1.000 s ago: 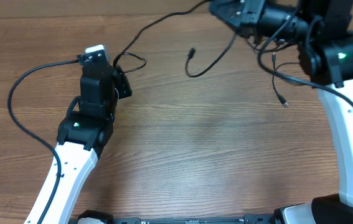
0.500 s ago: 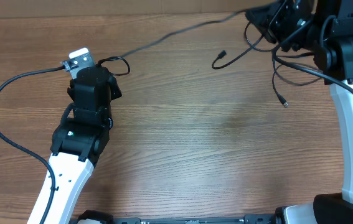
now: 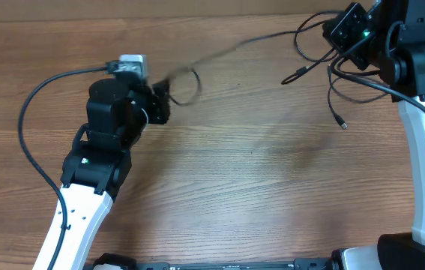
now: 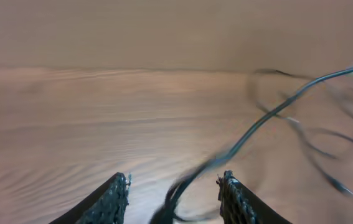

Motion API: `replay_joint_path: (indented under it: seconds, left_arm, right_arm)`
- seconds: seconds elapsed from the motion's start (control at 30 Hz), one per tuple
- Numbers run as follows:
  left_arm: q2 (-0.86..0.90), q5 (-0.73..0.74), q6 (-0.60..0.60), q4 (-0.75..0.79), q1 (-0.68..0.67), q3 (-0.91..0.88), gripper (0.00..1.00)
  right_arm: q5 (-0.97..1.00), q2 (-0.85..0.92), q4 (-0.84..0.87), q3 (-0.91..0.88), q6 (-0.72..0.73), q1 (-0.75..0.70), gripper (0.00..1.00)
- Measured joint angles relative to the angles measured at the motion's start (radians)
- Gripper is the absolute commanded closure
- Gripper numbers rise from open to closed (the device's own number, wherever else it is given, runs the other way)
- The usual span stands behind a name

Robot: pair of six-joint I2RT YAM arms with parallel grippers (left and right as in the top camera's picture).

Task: Untangle cables

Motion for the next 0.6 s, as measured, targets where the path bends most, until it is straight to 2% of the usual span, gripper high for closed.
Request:
replay_joint_path:
  seconds: [0.1,0.23,0.6]
  left_arm:
    - [-0.001,0.12,0.026,0.024,0.0,0.0,0.53]
    - [-0.014,0.202,0.045,0.047,0.0,0.0,0.53]
    - [-0.022,0.248,0.051,0.047,0.0,0.0,0.52]
  right_arm:
    - [0.058,0.0,-0.04,0.0,-0.007,0.0,0.96]
    - [0.105,0.0,-0.063,0.0,-0.01,0.0,0.96]
    - [-0.054,0.0,-0.062,0.0,-0.01,0.0,0.96]
